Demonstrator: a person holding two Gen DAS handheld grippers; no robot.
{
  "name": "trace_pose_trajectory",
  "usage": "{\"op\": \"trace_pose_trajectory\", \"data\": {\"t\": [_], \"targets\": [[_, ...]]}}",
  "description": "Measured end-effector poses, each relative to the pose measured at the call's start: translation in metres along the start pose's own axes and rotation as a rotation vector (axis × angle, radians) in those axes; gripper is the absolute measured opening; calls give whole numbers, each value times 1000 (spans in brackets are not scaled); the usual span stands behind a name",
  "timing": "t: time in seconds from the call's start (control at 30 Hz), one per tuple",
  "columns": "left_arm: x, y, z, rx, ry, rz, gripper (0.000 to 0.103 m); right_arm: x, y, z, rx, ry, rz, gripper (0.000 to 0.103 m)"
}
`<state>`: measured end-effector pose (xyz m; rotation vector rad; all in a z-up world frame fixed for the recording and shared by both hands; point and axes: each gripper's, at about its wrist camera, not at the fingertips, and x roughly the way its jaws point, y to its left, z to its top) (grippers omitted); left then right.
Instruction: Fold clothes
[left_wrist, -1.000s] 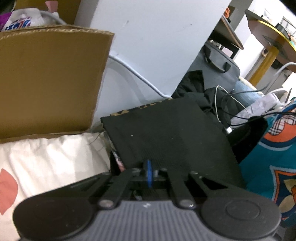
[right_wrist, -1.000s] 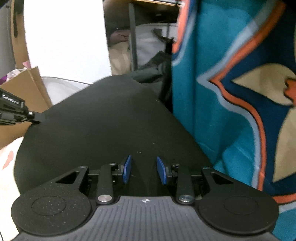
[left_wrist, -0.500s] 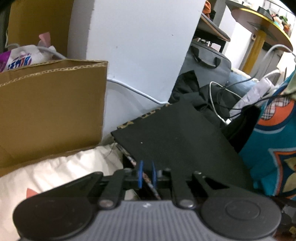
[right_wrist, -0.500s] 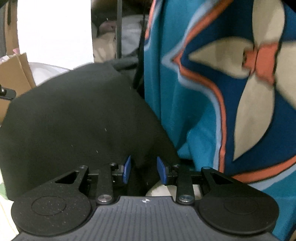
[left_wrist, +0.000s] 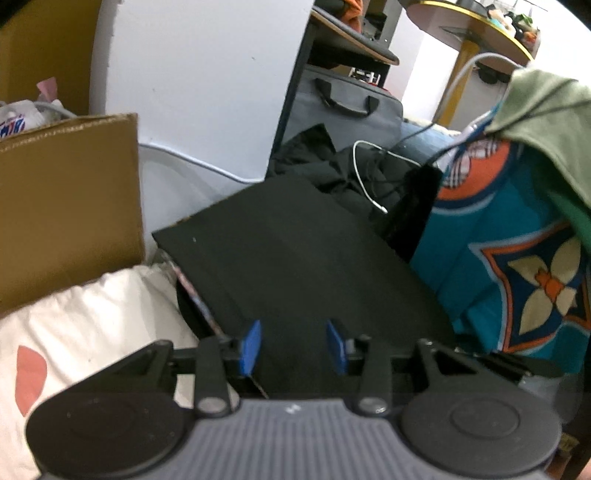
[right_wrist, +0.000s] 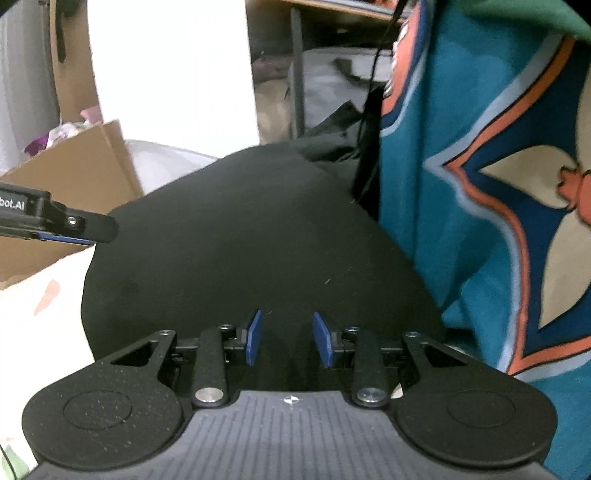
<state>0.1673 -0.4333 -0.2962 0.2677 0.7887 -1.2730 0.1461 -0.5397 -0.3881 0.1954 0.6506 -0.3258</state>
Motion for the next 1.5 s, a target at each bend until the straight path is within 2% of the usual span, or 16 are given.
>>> {"op": "trace_pose_trajectory", "data": {"t": [0.1,0.17,0.5,0.53,0.7,0.77,0.83,0.93,1.07,1.13,1.23,1.37,1.5], "targets": [[5,2,-13,-17,12,10,40,6,5,-1,-1,19,5,38],[7,5,-22,-20,15,30,35,4,8,-5,4,33,4,38],[-7,20,-50,-106,42,57,36,-4,4,-18,35,88,-8,39],[-10,22,-51,-121,44,64,39,-5,4,-17,44,92,-8,40],[-31,22,-55,-132,73,127,68,-16,9,-10,84,104,8,64],[-41,24,-57,-160,82,135,82,-18,16,-7,74,119,24,71],[-51,28,-60,-189,102,132,91,-20,22,-5,66,140,45,75],[-63,38,-64,-225,158,154,92,-23,30,-1,60,157,67,78],[-89,59,-64,-293,201,190,96,-28,36,9,93,191,71,92],[-105,68,-62,-307,225,227,97,-31,37,16,135,234,93,94],[-130,84,-52,-310,271,265,97,-41,43,32,133,271,104,98],[-174,99,-31,-295,240,302,99,-55,51,55,116,315,115,98],[-210,108,-12,-336,236,355,100,-70,60,77,99,359,125,98]]}}
